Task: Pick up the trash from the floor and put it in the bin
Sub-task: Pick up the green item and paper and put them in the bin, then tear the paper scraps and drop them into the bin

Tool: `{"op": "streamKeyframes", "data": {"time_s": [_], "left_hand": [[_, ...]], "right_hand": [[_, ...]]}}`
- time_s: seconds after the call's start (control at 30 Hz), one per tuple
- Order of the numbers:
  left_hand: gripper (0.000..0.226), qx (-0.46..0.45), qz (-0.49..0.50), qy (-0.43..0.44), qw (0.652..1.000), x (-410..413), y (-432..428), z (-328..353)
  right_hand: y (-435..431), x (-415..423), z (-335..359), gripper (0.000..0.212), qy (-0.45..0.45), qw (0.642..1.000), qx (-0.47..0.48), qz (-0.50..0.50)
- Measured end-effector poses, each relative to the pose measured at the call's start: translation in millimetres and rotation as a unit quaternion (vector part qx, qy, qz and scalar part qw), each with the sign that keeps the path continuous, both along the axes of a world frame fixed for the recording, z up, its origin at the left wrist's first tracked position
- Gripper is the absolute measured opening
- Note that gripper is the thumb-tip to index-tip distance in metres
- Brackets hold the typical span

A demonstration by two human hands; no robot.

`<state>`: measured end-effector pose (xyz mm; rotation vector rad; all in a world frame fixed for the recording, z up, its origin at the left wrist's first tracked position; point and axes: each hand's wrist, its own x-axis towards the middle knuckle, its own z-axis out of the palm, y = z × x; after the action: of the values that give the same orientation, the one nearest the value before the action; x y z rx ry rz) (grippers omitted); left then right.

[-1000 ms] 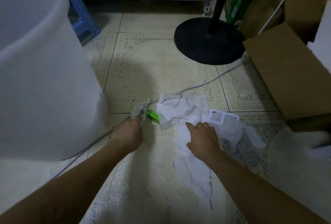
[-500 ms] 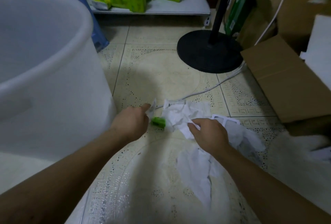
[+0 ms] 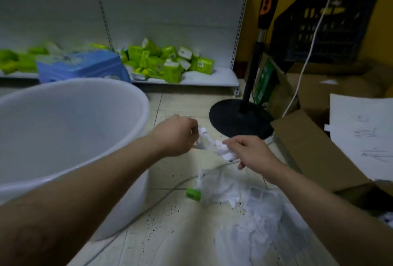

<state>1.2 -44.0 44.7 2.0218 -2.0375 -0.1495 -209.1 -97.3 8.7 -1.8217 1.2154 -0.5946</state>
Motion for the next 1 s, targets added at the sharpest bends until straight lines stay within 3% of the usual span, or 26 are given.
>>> {"op": "streamKeyframes", "data": {"time_s": [0.03,0.13,0.23,0.3,0.37,0.63,0.73,0.83,0.93,1.0], "left_hand": [[0.014,-0.015,-0.004,-0.010,1.000,6,-2,16],[0.030,-0.057,-0.001,-0.005,0.998,31,0,57],[0.043,-0.085,0.022,0.034,0.996,63,12,80],[0.024,-0.115,0.052,0.043,0.991,88,22,86],[0.007,-0.134,0.083,0.025,0.987,114,34,87],[0.029,-0.112,0.294,-0.095,0.944,218,100,68],[0.032,-0.031,0.316,-0.113,0.941,238,122,45],[0.056,0.033,0.299,-0.114,0.947,241,134,27],[0.077,0.024,0.262,-0.133,0.956,223,127,27],[0.077,0.001,0.200,-0.116,0.973,202,115,32]], "right_hand": [[-3,7,15,0.027,0.002,1.000,-0.020,0.005],[-11,33,57,0.040,-0.007,0.997,-0.070,0.014],[-14,66,89,0.027,0.003,0.995,-0.095,0.021],[-13,92,104,0.014,0.000,0.993,-0.115,0.025],[-7,121,114,0.007,-0.018,0.991,-0.128,0.041],[39,231,91,0.007,-0.093,0.977,-0.189,0.046],[50,250,68,0.018,0.012,0.975,-0.192,0.110],[52,255,62,0.051,0.184,0.945,-0.231,0.142],[47,248,66,0.066,0.221,0.926,-0.273,0.141],[41,234,71,0.070,0.222,0.920,-0.292,0.135]]}}
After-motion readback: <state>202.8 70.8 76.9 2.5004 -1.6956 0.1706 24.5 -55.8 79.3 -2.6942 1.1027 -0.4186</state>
